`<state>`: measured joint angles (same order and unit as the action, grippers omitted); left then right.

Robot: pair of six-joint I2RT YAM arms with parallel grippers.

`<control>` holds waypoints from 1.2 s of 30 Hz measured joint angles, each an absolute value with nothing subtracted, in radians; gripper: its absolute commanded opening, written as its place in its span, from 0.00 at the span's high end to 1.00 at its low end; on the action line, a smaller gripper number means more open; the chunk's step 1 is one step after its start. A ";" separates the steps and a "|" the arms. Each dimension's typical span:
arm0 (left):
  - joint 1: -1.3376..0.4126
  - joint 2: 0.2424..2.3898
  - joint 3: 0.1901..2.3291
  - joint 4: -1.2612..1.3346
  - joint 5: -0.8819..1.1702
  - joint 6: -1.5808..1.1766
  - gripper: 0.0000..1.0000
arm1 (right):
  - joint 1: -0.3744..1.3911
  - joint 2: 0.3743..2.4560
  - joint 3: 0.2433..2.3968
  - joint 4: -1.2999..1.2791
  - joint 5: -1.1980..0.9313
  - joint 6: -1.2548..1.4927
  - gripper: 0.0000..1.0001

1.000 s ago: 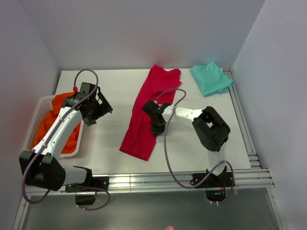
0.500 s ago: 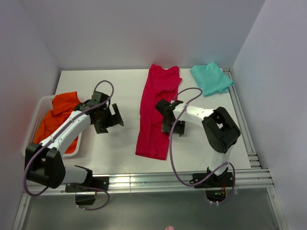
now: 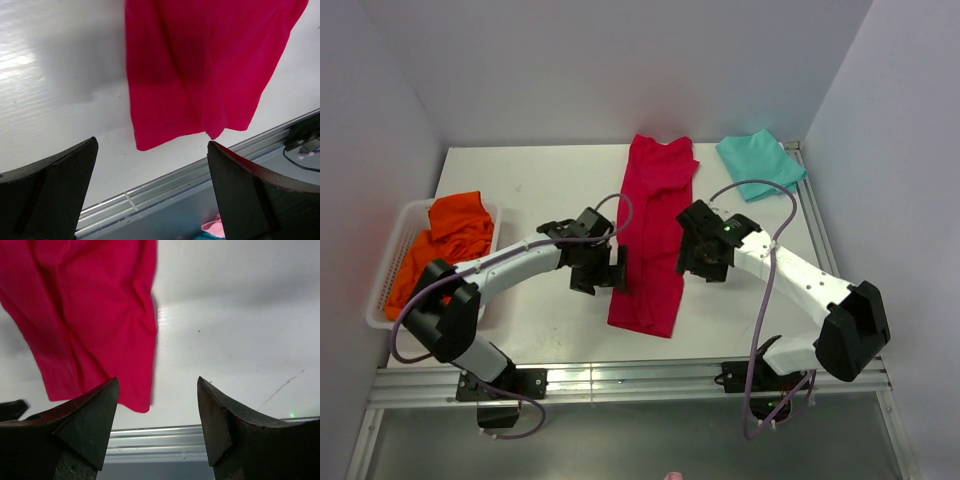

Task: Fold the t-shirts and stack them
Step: Fold the tshirt

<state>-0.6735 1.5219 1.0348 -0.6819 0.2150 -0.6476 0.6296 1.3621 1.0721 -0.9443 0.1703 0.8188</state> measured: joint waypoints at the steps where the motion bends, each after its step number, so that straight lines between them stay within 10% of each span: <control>1: -0.695 1.543 1.043 -0.677 0.213 -0.647 0.02 | 0.630 1.345 1.064 -0.946 0.161 0.821 0.29; 29: -0.888 1.648 0.947 -0.580 0.051 -0.710 0.37 | 0.630 1.169 0.855 -0.923 0.017 0.927 0.38; 36: -0.898 1.667 0.945 -0.519 0.068 -0.753 1.00 | 0.630 1.120 0.800 -0.863 -0.039 0.951 0.50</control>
